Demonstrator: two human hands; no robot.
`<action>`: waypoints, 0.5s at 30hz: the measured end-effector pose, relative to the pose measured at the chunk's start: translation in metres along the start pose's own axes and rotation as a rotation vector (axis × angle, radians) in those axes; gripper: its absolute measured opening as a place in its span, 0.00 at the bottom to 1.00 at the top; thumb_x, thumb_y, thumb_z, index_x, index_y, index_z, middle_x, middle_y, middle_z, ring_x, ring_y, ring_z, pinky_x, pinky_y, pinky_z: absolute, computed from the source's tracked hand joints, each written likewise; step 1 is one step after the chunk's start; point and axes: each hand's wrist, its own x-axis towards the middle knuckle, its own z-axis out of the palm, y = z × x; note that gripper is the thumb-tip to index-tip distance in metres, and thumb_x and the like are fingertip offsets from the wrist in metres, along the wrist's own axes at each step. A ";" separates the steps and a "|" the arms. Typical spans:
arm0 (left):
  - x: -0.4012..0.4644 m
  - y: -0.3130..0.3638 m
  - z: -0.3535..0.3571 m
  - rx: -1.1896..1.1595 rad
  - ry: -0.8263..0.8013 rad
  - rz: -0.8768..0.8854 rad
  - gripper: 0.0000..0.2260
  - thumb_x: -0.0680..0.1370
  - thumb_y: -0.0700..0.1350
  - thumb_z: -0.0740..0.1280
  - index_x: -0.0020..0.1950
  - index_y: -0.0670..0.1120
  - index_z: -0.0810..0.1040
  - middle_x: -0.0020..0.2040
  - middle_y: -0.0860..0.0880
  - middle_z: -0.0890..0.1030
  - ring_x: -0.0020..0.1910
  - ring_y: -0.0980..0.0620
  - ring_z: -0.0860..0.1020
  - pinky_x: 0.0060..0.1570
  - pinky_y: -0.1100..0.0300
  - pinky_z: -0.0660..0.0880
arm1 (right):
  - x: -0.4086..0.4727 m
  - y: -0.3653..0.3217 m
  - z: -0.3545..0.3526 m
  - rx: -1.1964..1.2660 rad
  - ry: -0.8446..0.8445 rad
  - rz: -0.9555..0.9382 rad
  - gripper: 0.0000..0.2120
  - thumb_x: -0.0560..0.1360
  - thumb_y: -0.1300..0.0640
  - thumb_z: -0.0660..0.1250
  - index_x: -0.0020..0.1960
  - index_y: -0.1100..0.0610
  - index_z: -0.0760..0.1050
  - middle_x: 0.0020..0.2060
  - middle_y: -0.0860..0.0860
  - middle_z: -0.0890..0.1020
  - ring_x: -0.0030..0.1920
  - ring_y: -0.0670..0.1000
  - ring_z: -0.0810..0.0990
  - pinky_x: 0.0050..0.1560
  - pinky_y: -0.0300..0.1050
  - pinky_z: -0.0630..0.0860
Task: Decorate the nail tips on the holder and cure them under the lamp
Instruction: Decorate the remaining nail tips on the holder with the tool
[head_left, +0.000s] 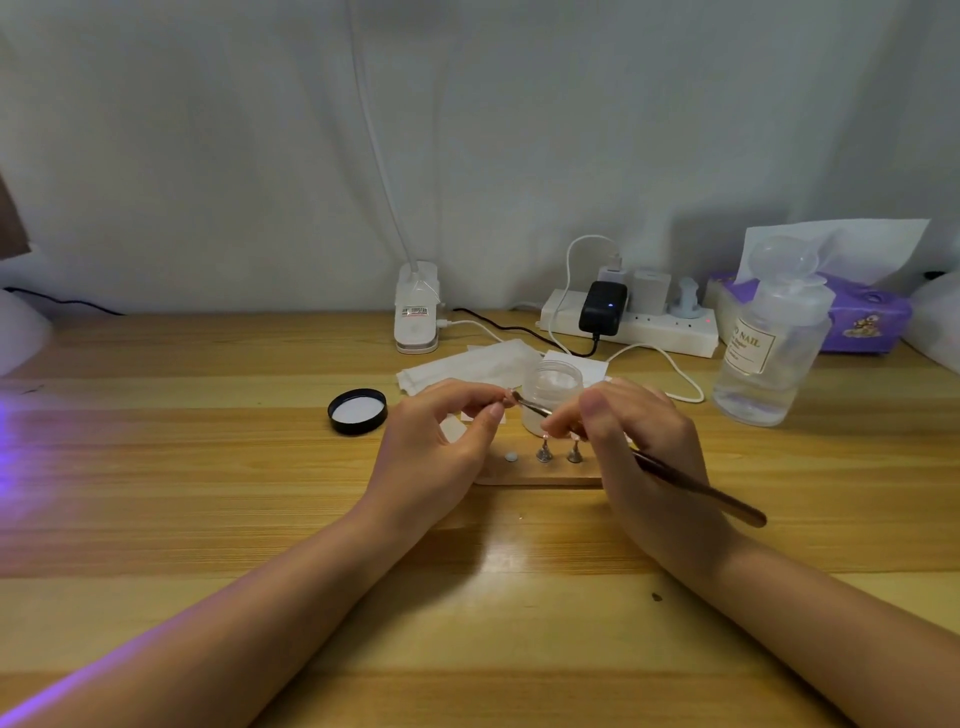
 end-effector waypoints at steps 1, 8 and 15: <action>0.000 0.000 0.000 0.004 -0.002 0.002 0.13 0.74 0.36 0.67 0.45 0.56 0.78 0.43 0.59 0.80 0.45 0.60 0.76 0.46 0.73 0.70 | -0.001 0.000 -0.001 0.011 0.013 0.007 0.22 0.79 0.49 0.51 0.36 0.55 0.78 0.32 0.43 0.79 0.38 0.41 0.77 0.47 0.47 0.70; 0.001 -0.002 0.001 0.022 -0.013 0.008 0.10 0.74 0.35 0.67 0.45 0.51 0.80 0.43 0.57 0.80 0.46 0.58 0.77 0.47 0.73 0.69 | 0.000 -0.001 0.000 0.019 0.020 -0.019 0.19 0.78 0.53 0.52 0.38 0.57 0.78 0.33 0.47 0.79 0.38 0.44 0.77 0.43 0.50 0.73; 0.001 -0.003 0.001 0.004 -0.003 0.002 0.12 0.74 0.36 0.67 0.44 0.55 0.78 0.43 0.59 0.80 0.45 0.61 0.76 0.47 0.74 0.69 | -0.002 -0.003 -0.003 0.061 0.029 0.017 0.19 0.77 0.54 0.50 0.34 0.49 0.74 0.30 0.41 0.77 0.36 0.39 0.76 0.44 0.42 0.71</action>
